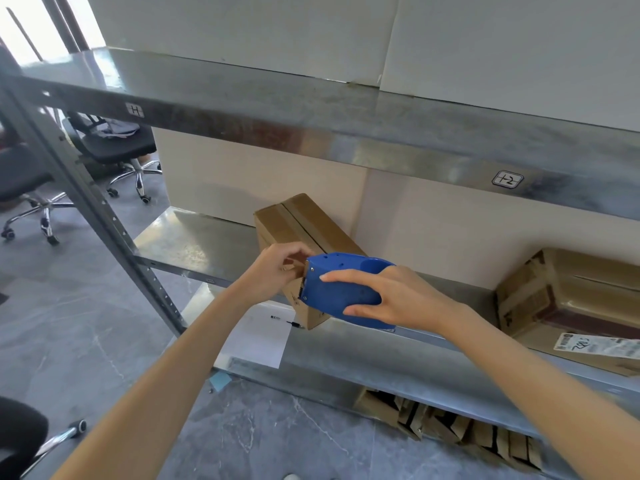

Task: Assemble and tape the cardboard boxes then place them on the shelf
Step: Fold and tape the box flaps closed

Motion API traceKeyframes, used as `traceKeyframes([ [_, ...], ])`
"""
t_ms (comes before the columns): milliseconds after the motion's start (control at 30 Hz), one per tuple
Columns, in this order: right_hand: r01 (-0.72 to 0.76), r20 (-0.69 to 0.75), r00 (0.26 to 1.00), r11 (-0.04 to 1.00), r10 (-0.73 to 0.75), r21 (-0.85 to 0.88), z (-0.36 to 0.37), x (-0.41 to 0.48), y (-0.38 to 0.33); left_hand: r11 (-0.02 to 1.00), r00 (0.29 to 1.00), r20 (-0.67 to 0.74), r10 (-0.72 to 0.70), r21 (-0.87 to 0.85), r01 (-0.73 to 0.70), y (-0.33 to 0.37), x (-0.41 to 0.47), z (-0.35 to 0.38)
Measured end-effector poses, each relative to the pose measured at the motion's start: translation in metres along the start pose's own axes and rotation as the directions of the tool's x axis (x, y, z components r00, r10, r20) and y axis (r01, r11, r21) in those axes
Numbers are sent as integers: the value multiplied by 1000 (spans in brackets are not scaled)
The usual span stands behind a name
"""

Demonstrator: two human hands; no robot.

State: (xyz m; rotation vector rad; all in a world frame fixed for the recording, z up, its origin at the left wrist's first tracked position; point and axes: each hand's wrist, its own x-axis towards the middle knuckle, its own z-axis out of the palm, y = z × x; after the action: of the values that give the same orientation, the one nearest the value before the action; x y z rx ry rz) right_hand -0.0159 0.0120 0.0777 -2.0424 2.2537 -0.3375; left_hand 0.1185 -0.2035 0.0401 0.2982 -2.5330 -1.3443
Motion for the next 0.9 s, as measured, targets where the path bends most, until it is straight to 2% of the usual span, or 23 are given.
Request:
traceKeyframes([
  [233, -11, 30, 1000, 998, 10, 56, 5, -8, 3, 999, 999, -27, -32, -33, 31, 0, -1, 5],
  [400, -26, 28, 999, 998, 24, 57, 7, -12, 2, 999, 997, -66, -35, 11, 36, 3, -2, 12],
  [567, -7, -6, 1000, 998, 6, -55, 2, -19, 4, 998, 991, -121, -53, 37, 58, 5, -8, 12],
  [767, -34, -33, 999, 998, 32, -50, -2, -35, 8, 986, 972, -181, -148, -102, 131, -4, -30, 3],
  [900, -66, 6, 998, 998, 66, 1, 2, -49, 10, 973, 962, -169, -214, -119, 196, -16, -45, 4],
])
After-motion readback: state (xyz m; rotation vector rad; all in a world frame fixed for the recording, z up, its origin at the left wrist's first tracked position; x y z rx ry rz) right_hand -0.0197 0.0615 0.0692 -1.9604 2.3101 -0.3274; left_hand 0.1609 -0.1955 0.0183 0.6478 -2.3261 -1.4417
